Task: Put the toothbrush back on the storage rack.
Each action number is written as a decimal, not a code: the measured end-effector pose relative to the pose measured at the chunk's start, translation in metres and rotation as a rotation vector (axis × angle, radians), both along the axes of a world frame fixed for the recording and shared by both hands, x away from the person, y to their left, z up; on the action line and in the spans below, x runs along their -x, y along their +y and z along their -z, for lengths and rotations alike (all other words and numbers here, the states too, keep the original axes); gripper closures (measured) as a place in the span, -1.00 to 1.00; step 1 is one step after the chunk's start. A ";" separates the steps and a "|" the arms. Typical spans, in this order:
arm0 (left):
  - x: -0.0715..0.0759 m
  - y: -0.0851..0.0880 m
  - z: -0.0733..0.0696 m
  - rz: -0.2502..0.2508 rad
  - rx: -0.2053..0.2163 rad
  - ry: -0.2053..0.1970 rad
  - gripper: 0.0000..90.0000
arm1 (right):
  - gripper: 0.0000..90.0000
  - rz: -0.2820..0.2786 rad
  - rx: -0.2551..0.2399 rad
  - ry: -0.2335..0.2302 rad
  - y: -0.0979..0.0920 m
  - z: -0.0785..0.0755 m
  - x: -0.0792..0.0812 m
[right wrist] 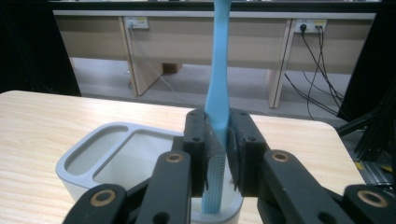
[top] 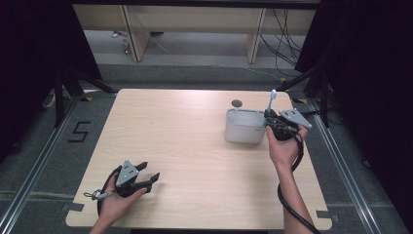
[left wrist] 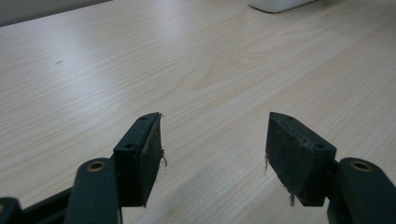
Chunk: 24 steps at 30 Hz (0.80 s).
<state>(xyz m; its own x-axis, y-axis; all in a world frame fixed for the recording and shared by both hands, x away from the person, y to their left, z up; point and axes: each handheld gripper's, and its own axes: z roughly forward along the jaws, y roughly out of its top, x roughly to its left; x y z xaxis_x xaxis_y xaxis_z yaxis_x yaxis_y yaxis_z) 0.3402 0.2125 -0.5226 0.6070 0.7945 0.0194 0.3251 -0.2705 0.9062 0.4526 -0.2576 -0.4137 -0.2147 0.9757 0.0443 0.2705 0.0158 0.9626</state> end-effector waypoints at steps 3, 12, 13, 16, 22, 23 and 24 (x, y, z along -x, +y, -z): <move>0.000 0.000 0.000 -0.001 -0.002 0.001 -0.21 | 0.75 0.003 0.004 0.013 -0.001 0.001 0.000; 0.000 0.000 0.000 -0.001 -0.003 0.001 -0.21 | 0.75 -0.005 0.019 0.012 -0.002 0.006 0.001; 0.000 0.000 0.000 -0.001 -0.003 0.001 -0.21 | 0.75 -0.009 0.019 0.013 -0.003 0.006 0.001; 0.000 0.000 0.000 -0.001 -0.003 0.001 -0.21 | 0.75 -0.007 0.021 0.015 -0.003 0.007 0.001; 0.000 0.000 0.000 -0.002 -0.001 0.002 -0.21 | 0.75 -0.009 0.037 0.016 -0.002 0.009 0.000; 0.000 0.000 0.000 -0.002 -0.002 0.002 -0.21 | 0.75 -0.010 0.044 0.011 -0.002 0.009 0.000; 0.000 0.000 0.000 -0.001 -0.003 0.001 -0.21 | 0.75 -0.010 0.041 0.017 -0.001 0.009 0.000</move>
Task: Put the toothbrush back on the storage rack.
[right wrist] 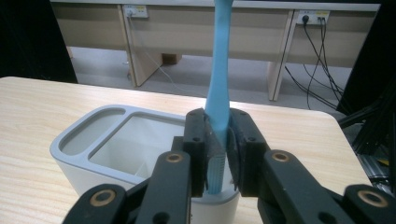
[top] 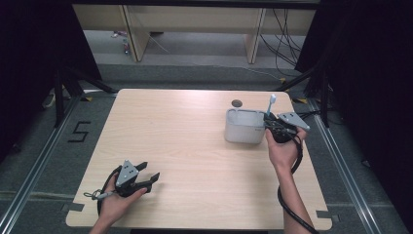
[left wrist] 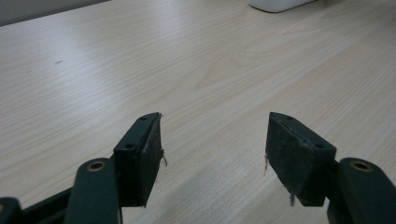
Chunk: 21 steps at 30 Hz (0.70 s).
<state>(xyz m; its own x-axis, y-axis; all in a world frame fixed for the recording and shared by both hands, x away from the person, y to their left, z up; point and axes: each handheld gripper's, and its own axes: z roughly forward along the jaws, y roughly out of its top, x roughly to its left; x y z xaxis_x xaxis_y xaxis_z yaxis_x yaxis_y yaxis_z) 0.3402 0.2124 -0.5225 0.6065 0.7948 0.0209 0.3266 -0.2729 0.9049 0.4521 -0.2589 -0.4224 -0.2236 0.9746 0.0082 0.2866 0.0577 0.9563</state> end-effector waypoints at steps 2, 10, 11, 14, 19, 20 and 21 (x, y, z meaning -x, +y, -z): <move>0.000 0.000 0.000 0.000 0.001 0.000 -0.21 | 0.75 -0.001 0.005 -0.002 0.000 0.001 0.000; 0.000 0.000 0.000 0.000 0.000 0.002 -0.21 | 0.75 0.001 0.007 0.024 0.000 0.004 0.001; 0.000 0.000 0.000 0.000 0.000 0.002 -0.21 | 0.75 -0.003 -0.003 0.026 0.000 0.005 0.000; 0.000 0.000 0.000 -0.001 0.001 0.003 -0.21 | 0.75 0.000 0.023 0.012 -0.001 0.007 0.000; 0.000 0.000 0.000 0.003 -0.003 0.003 -0.21 | 0.75 -0.008 0.011 0.036 0.000 0.010 0.000; 0.000 0.000 0.000 0.004 -0.001 0.003 -0.21 | 0.75 -0.007 0.009 0.038 0.000 0.010 0.000; 0.000 0.000 0.000 0.000 -0.002 0.001 -0.21 | 0.75 0.000 0.015 0.039 0.000 0.010 0.000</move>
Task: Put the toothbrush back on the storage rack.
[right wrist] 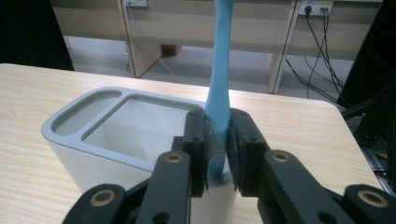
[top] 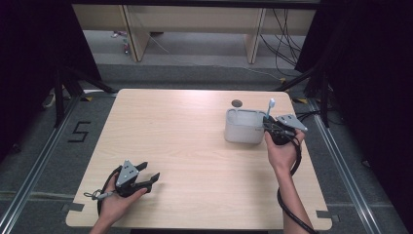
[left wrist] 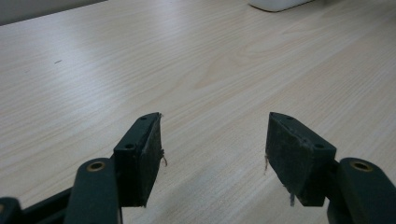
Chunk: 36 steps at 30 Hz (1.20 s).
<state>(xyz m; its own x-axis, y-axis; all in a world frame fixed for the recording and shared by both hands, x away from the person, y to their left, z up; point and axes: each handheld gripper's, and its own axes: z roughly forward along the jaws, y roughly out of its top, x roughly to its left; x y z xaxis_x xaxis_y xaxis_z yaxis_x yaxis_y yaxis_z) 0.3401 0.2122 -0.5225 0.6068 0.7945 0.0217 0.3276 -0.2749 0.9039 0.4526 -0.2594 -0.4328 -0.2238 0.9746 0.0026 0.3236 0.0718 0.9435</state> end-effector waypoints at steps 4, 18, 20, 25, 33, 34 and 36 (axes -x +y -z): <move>0.000 0.000 0.000 0.000 0.002 0.001 -0.21 | 0.75 -0.005 0.011 -0.006 -0.002 0.001 -0.001; 0.000 0.000 0.000 -0.001 0.004 0.002 -0.21 | 0.75 0.000 -0.004 0.021 -0.002 0.007 -0.002; 0.000 0.000 0.000 -0.001 0.004 0.002 -0.21 | 0.74 -0.006 -0.002 0.025 -0.002 0.007 -0.002; 0.000 0.000 0.000 0.000 0.004 0.002 -0.21 | 0.75 0.008 -0.022 0.028 0.001 0.008 -0.002; 0.000 0.000 0.000 0.000 0.003 0.001 -0.21 | 0.74 -0.012 -0.006 0.027 -0.002 0.010 -0.003; 0.000 0.000 0.000 -0.001 0.004 0.001 -0.21 | 0.74 -0.011 -0.007 0.030 -0.002 0.010 -0.003; 0.000 0.000 0.000 0.000 0.003 0.001 -0.21 | 0.74 -0.009 0.009 0.025 -0.002 0.010 -0.003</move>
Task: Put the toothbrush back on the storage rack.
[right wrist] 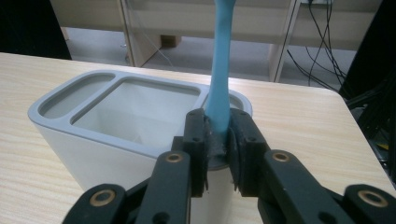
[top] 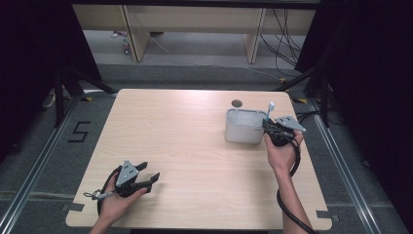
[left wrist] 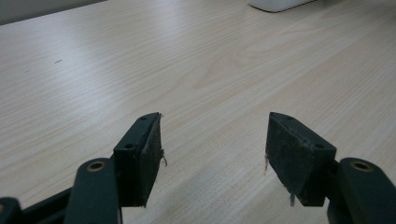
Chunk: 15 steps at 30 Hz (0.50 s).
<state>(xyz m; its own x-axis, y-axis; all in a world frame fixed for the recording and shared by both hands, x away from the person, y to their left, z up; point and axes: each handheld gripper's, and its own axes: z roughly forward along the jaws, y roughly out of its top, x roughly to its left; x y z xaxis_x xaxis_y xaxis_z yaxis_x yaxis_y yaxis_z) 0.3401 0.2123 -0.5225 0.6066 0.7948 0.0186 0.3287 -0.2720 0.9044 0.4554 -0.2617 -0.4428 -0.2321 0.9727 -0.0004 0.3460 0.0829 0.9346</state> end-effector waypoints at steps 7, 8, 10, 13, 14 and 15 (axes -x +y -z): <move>0.000 0.000 0.000 0.000 0.002 0.000 -0.21 | 0.74 0.001 -0.001 -0.003 0.000 0.000 0.000; 0.000 0.000 0.000 0.002 0.004 -0.001 -0.21 | 0.74 0.000 -0.002 -0.002 0.000 0.000 0.000; 0.000 0.000 0.000 0.004 0.007 -0.002 -0.21 | 0.74 0.003 -0.012 0.005 0.001 0.000 0.000; 0.000 0.000 0.000 0.004 0.008 -0.002 -0.21 | 0.72 -0.002 -0.012 0.011 0.001 0.000 0.001; 0.000 0.000 0.000 0.004 0.008 -0.003 -0.21 | 0.71 0.003 -0.002 0.005 0.000 0.000 0.001; 0.000 0.000 0.000 0.003 0.006 -0.002 -0.21 | 0.70 0.012 -0.032 0.022 0.003 0.000 0.003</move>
<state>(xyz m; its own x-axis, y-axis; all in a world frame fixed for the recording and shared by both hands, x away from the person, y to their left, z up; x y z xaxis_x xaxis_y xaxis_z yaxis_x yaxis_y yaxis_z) 0.3404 0.2125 -0.5228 0.6088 0.7932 0.0153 0.3262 -0.2678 0.9066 0.4529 -0.2592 -0.4427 -0.2200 0.9748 0.0357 0.3676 0.0490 0.9287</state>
